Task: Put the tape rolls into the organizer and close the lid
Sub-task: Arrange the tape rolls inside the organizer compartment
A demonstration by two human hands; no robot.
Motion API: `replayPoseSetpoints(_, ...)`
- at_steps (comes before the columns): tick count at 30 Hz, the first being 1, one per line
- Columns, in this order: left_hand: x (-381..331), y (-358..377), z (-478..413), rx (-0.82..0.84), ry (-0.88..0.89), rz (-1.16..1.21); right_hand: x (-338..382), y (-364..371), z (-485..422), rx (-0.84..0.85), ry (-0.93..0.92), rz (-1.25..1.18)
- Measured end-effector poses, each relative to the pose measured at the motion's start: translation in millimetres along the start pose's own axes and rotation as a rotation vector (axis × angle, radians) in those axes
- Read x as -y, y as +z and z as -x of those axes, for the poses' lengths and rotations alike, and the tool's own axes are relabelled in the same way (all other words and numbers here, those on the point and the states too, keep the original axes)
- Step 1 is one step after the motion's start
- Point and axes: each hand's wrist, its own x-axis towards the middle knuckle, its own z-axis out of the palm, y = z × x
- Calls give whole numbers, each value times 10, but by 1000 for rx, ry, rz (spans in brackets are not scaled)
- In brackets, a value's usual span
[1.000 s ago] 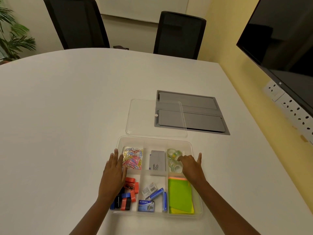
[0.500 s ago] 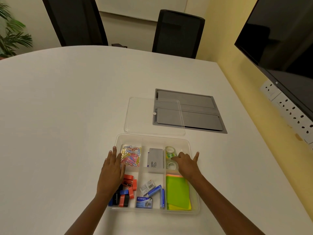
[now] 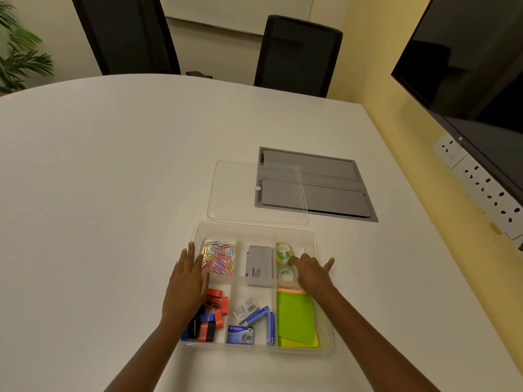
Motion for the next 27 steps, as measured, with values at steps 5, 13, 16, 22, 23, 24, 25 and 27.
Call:
replayPoseSetpoints(5,-6,-1,5,3,7,-9,-77,-26,-32,23,-24,-8)
replayPoseSetpoints(13,-9,22,-11,-6,10,39,-79,-56,-4,-63,-94,263)
replayPoseSetpoints(16,-27,29,-15,0,-4,65,-140,-73,-4,-5,-113,359)
replayPoseSetpoints(22,-25,39,-17,1,0,80,-217,-39,100,-51,-86,219)
replayPoseSetpoints(23,-23,42,-19,2,0,82,-196,-39,114,-47,-67,184)
replayPoseSetpoints(24,-19,41,-17,2,0,81,-166,-34,126,-31,-47,146)
replayPoseSetpoints(25,-15,41,-16,1,1,78,-133,-18,132,-7,-28,108)
replayPoseSetpoints(27,-6,42,-14,-2,4,71,-80,26,123,38,-6,32)
